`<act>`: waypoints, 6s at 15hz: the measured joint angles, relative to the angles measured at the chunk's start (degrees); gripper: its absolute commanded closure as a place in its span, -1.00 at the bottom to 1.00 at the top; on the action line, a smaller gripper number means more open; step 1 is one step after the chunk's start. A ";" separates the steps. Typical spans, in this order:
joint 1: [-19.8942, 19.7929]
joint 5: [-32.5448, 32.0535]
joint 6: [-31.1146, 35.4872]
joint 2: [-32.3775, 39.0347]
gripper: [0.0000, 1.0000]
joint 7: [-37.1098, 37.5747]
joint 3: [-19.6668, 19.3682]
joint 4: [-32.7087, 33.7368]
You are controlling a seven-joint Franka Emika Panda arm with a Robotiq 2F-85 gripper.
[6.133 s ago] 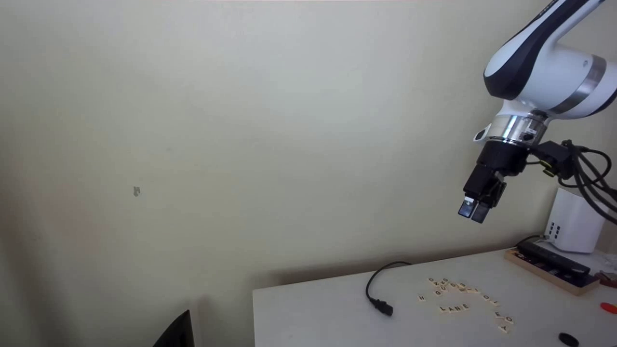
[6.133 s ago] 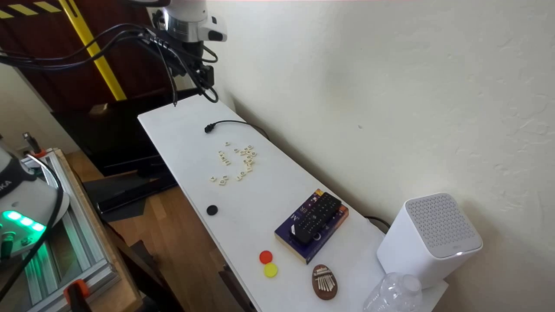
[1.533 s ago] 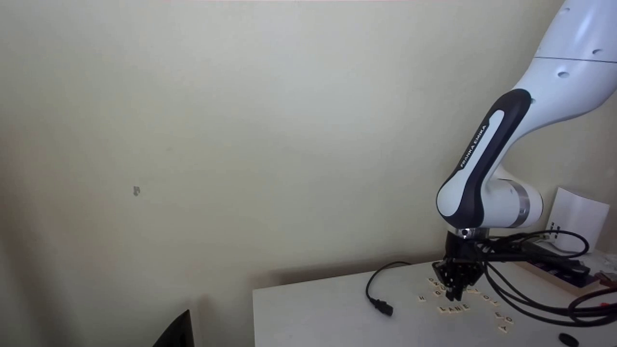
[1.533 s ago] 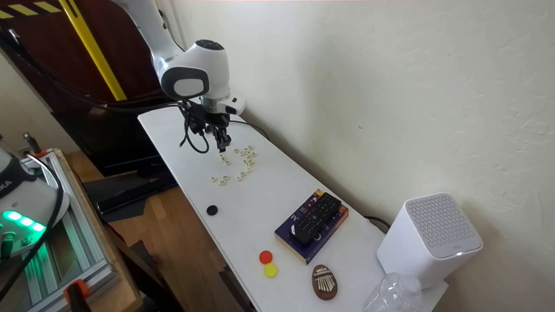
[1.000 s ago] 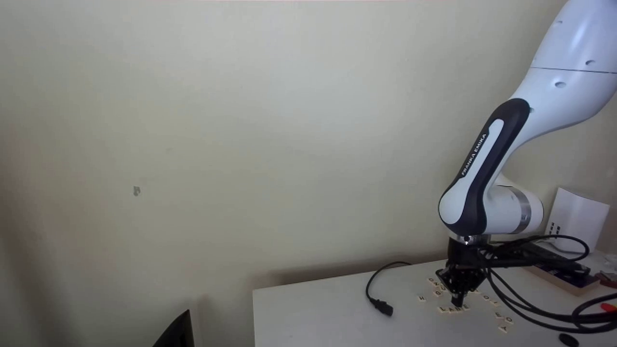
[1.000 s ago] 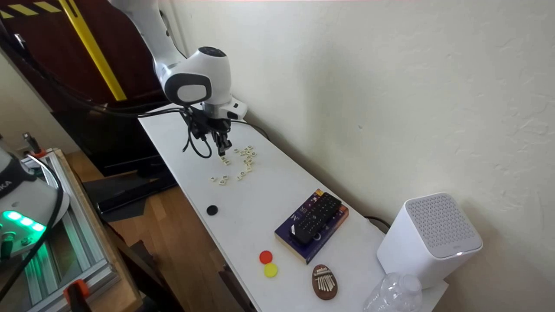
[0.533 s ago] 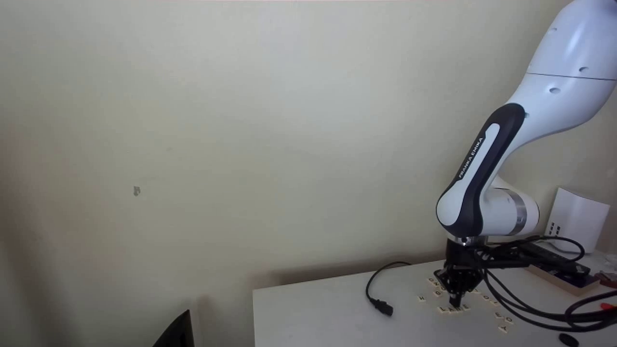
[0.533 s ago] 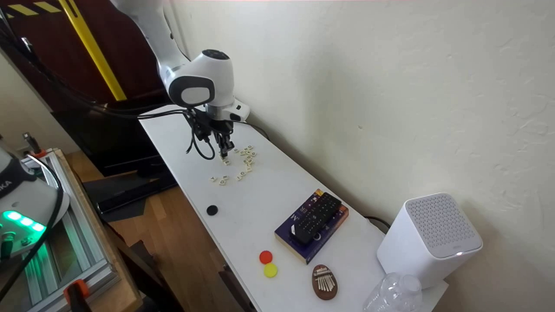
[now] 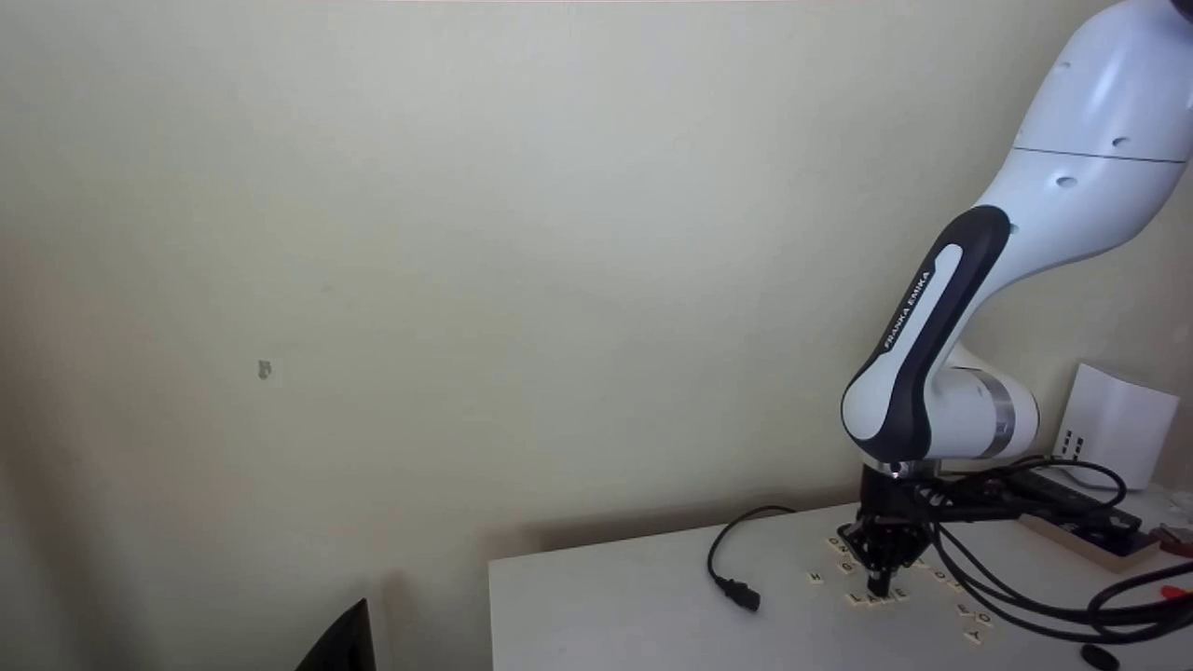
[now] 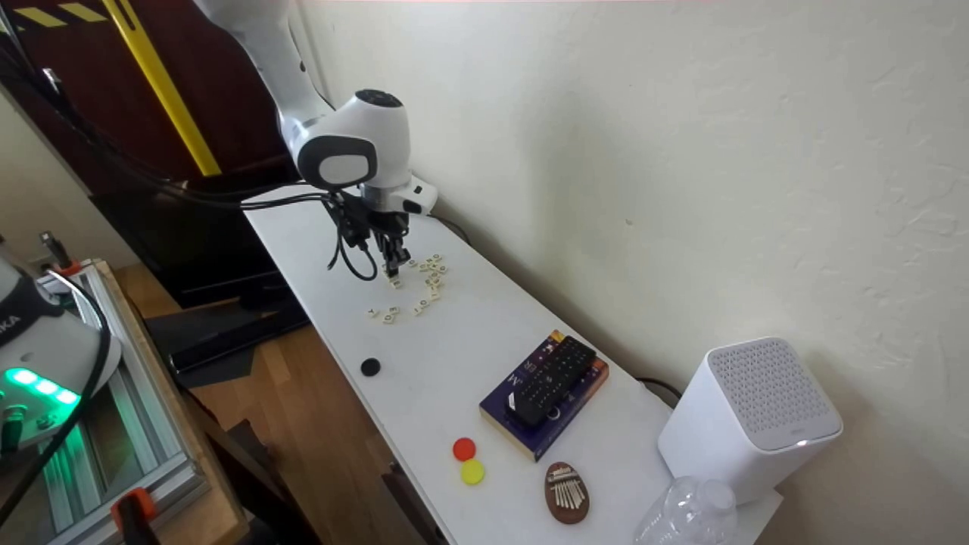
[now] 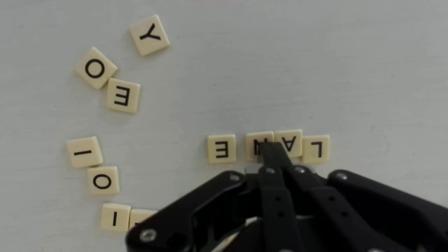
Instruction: Arrange the letter tiles
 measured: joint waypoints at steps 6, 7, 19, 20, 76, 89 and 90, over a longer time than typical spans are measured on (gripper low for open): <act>-0.43 0.00 2.83 0.57 1.00 0.84 0.01 0.85; -0.57 0.00 3.16 0.77 1.00 0.96 0.05 1.08; -2.95 -1.23 -3.76 -0.80 1.00 -0.09 2.23 1.34; -2.93 -1.60 -4.76 -0.86 1.00 -0.09 2.02 1.34; -4.64 -2.38 -13.36 0.24 1.00 -0.79 1.95 4.43; -5.39 -2.24 -13.28 1.14 1.00 -0.79 2.27 5.32; -5.65 -2.21 -13.28 1.28 1.00 -0.79 2.48 5.60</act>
